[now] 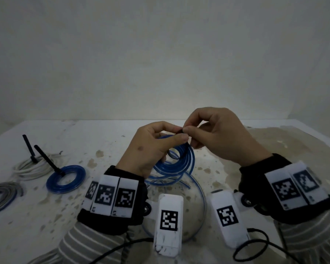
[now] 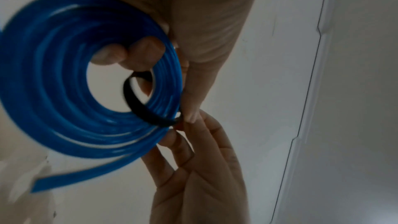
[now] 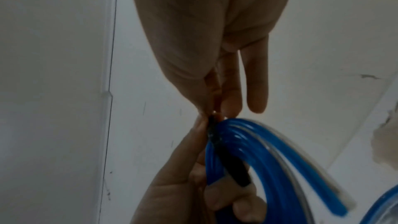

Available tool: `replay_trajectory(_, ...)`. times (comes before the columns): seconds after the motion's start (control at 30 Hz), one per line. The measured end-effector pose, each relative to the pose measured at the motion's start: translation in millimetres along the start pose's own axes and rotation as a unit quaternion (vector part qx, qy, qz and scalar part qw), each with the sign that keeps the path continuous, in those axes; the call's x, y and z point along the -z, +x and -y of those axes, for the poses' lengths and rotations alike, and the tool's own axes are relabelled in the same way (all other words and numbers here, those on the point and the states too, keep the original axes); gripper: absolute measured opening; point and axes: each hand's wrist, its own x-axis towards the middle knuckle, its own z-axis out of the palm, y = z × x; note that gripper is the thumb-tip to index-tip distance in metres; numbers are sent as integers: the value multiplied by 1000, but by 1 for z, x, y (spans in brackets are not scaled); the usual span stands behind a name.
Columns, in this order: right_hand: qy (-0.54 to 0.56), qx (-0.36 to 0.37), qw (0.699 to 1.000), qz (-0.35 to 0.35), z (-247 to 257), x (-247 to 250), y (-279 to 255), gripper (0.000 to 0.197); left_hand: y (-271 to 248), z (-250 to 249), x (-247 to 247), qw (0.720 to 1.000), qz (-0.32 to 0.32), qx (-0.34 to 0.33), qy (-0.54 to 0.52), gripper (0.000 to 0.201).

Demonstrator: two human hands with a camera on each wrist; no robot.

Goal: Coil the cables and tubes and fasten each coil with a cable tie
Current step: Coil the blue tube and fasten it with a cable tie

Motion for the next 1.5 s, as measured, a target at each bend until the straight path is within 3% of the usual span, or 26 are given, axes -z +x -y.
replay_trajectory(0.17,-72,50,996,0,14,9,5,14,0,-2,-4,999,14,33,-35,15)
replay_trajectory(0.37,-54,22,998,-25,31,17,18,14,-4,-6,-4,1000,9,16,-11,19)
replay_trajectory(0.47,27,-18,999,7,36,13,18,7,-4,-6,-2,999,-33,9,-12,16)
replay_trajectory(0.6,14,-44,994,103,33,6,12,24,-4,-6,2,997,-53,36,-53,8)
replay_trajectory(0.7,-34,-18,996,75,31,-4,9,24,-7,-10,1,996,-27,54,-60,5)
replay_trajectory(0.8,75,-94,992,36,33,-7,10,29,-10,-12,-2,997,-13,57,-56,6)
replay_trajectory(0.93,244,-196,950,9,41,-3,13,28,-15,-13,-6,996,11,68,-60,10)
replay_trajectory(1.03,311,-254,916,-9,47,-1,17,31,-18,-15,-9,996,25,68,-51,15)
replay_trajectory(1.13,270,-305,913,-15,50,2,27,31,-18,-22,-10,997,21,64,-34,13)
replay_trajectory(1.3,167,-314,935,1,58,14,40,33,-15,-34,-13,998,25,55,-18,12)
replay_trajectory(1.5,171,-318,933,14,56,13,35,32,-16,-31,-13,995,25,84,-45,12)
